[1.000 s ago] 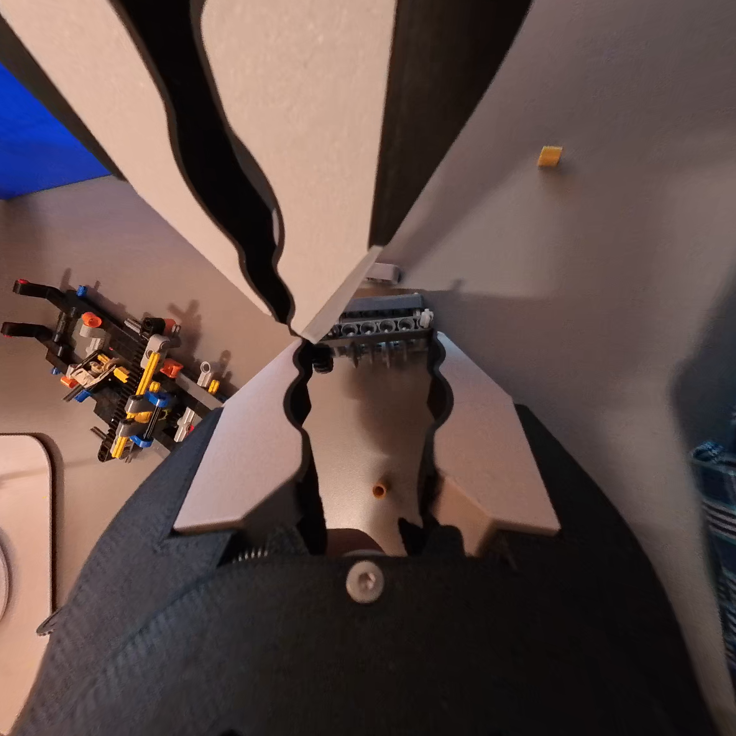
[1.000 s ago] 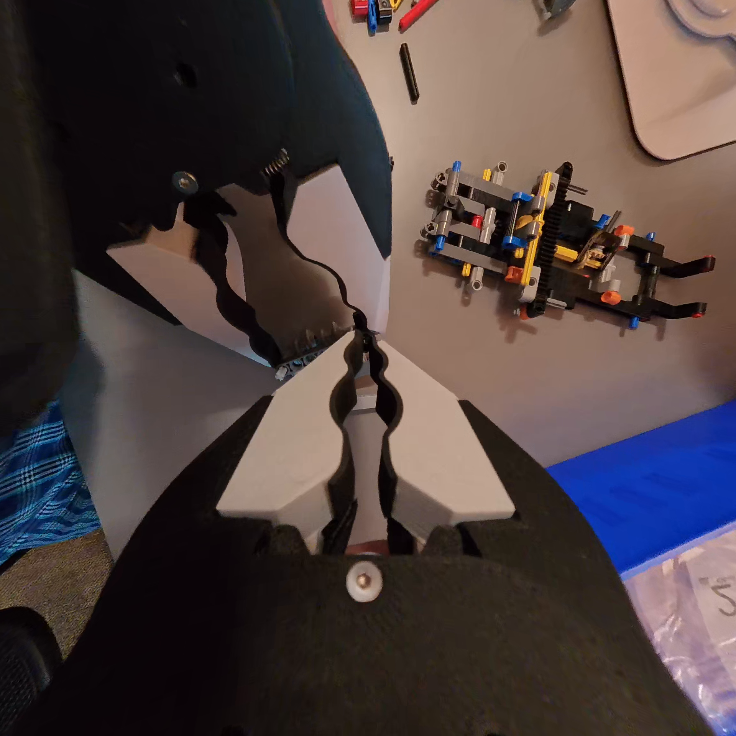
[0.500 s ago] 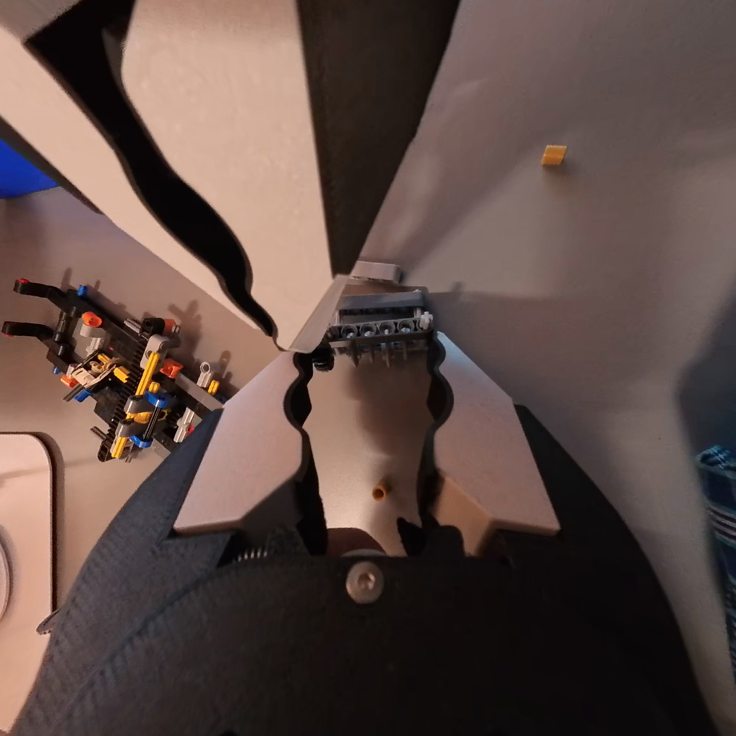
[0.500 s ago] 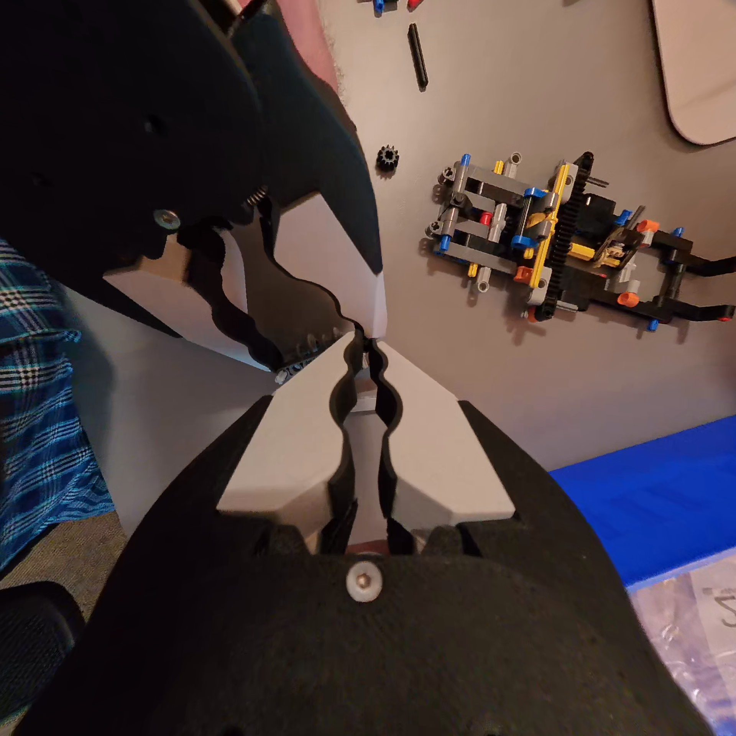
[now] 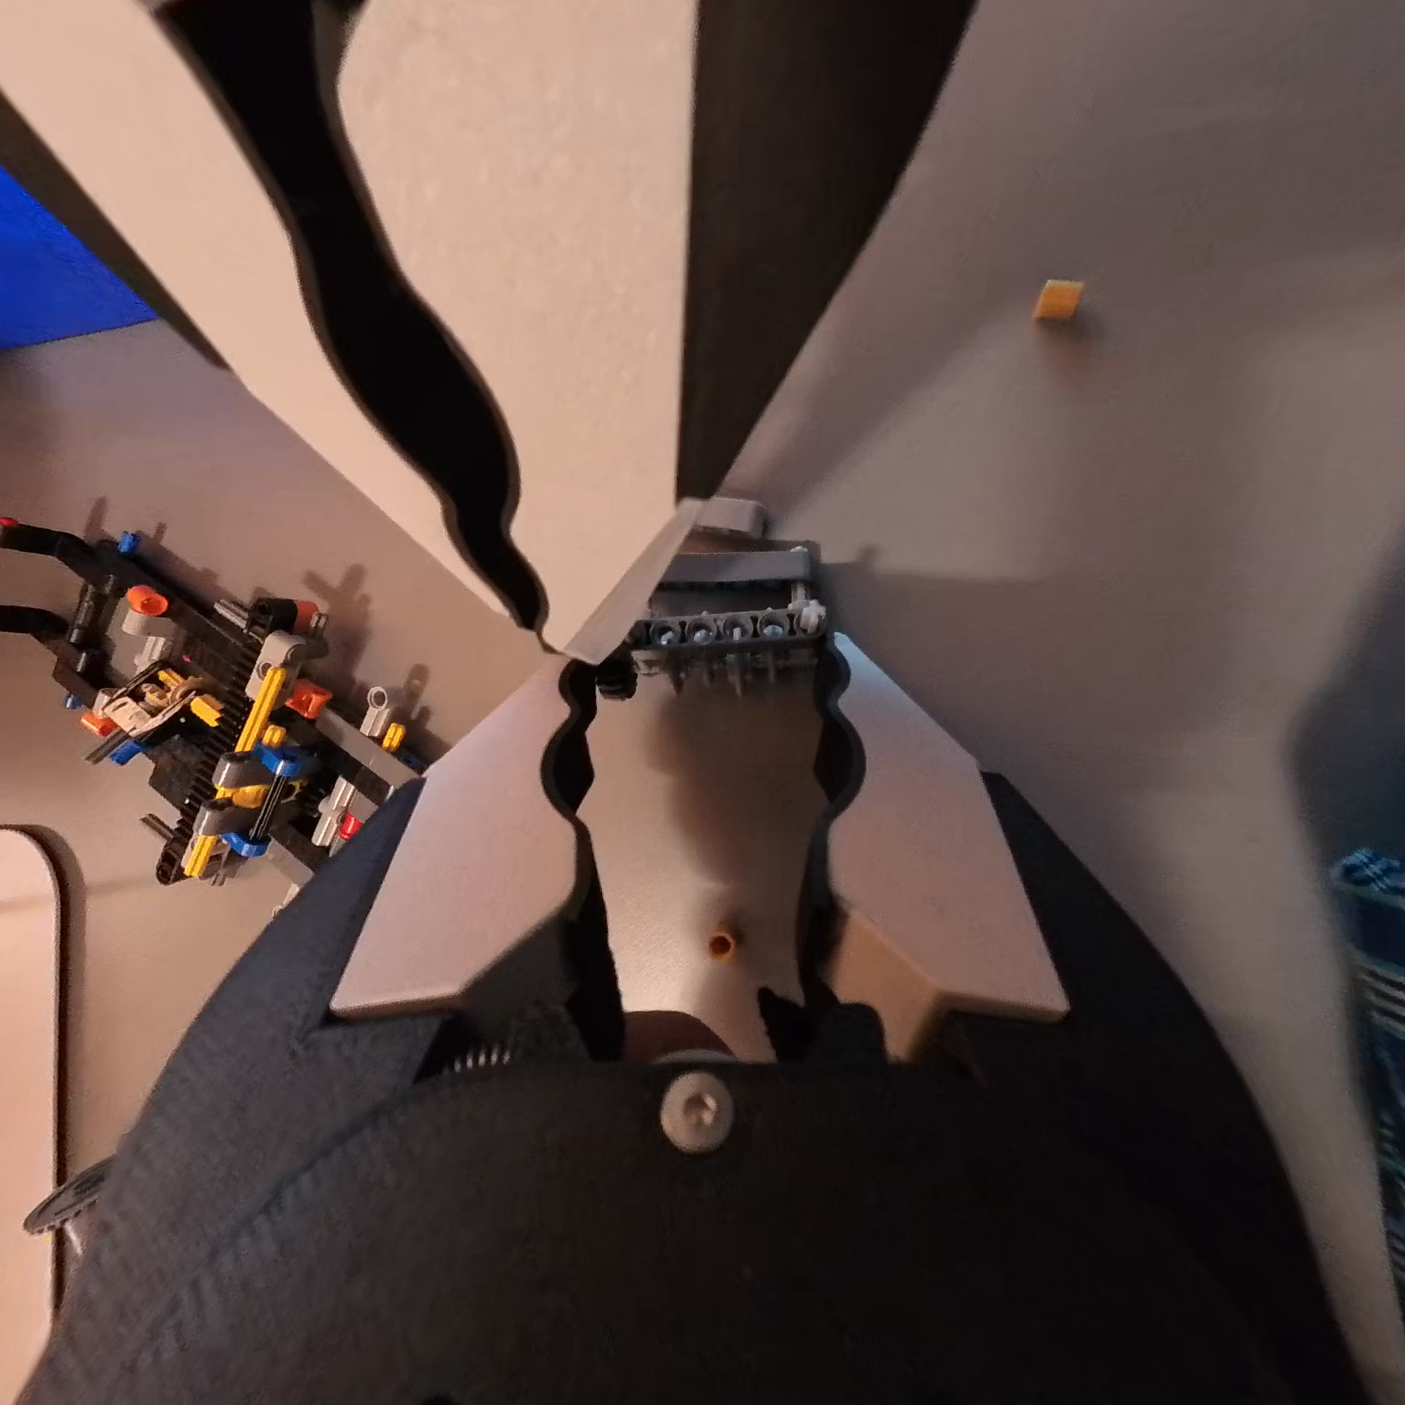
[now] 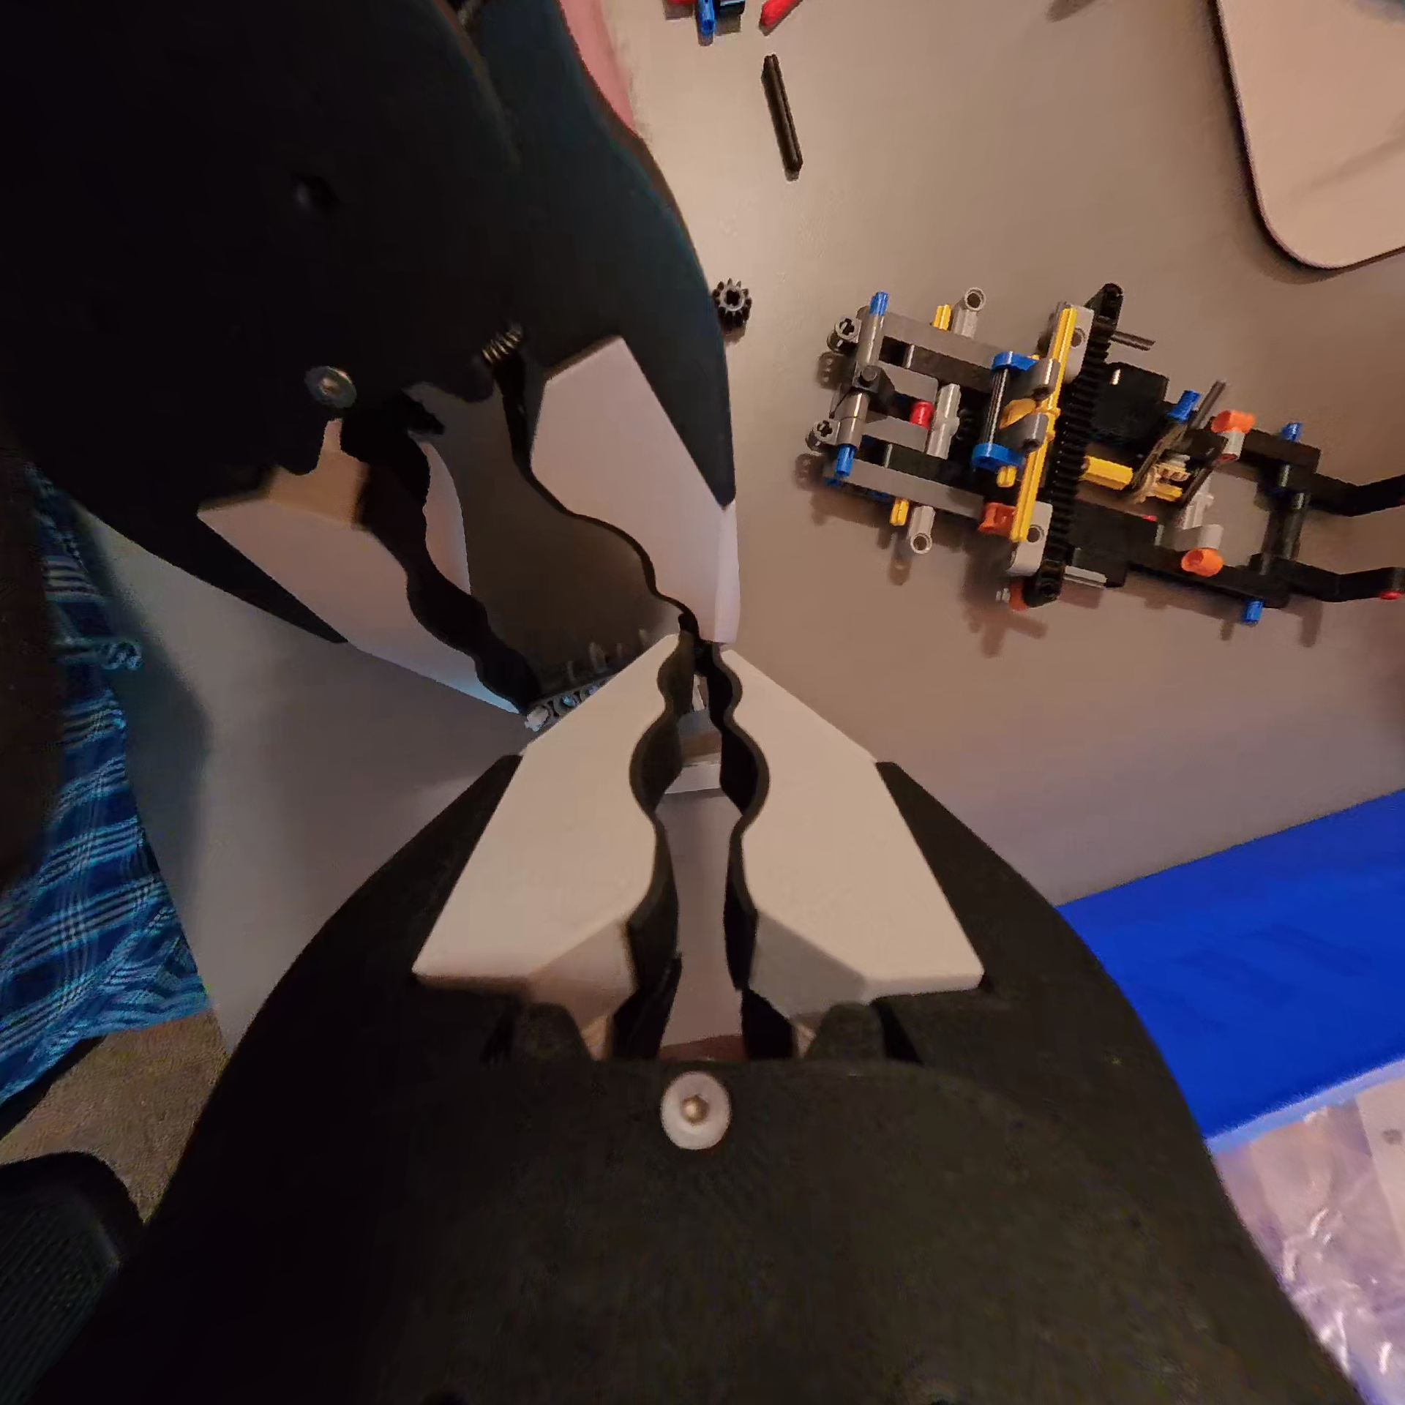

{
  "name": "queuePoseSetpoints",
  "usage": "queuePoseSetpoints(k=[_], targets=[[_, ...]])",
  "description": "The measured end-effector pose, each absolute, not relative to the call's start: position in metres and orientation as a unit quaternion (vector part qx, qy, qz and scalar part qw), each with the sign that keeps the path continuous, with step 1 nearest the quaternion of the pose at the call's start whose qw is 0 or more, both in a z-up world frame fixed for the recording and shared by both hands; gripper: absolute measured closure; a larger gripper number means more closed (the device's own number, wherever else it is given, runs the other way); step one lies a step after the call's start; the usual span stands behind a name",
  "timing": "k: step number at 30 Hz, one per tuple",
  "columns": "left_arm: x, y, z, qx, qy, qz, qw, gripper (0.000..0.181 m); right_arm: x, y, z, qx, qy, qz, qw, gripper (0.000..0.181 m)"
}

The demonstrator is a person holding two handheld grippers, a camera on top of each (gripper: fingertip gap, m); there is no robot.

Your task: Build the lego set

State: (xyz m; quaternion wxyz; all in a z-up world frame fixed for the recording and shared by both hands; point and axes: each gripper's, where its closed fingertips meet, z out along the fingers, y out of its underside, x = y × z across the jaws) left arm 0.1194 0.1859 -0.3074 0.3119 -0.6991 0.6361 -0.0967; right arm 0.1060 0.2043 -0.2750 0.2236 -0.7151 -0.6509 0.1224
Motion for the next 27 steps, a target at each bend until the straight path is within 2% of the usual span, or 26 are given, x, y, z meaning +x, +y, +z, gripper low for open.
queuePoseSetpoints(k=[19,27], targets=[[0.121,0.187,-0.301,-0.694,0.63,-0.118,0.328,0.125,0.11,0.205,-0.26,-0.73,-0.601,0.168,0.279,0.181],[0.107,0.186,-0.302,-0.7,0.615,-0.157,0.327,0.124,0.12,0.202,-0.253,-0.758,-0.516,0.255,0.306,0.181]])
